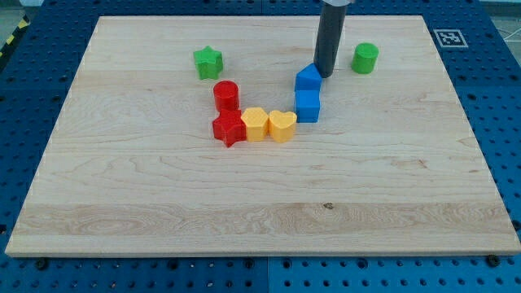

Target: Push the blue triangle to the blue cube

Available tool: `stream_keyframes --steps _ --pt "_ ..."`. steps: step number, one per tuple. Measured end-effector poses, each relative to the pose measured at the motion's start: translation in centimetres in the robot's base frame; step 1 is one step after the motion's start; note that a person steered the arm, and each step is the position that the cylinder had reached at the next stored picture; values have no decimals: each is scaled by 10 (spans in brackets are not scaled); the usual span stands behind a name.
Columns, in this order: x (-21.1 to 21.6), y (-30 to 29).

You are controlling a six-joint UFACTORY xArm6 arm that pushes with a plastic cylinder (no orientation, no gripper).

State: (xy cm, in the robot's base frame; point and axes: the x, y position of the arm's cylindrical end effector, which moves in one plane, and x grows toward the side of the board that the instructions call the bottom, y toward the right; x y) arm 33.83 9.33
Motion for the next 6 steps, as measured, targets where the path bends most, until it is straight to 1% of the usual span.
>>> stream_keyframes --steps 3,5,6 --pt "9 -6" --pt "36 -6" --pt "30 -6"
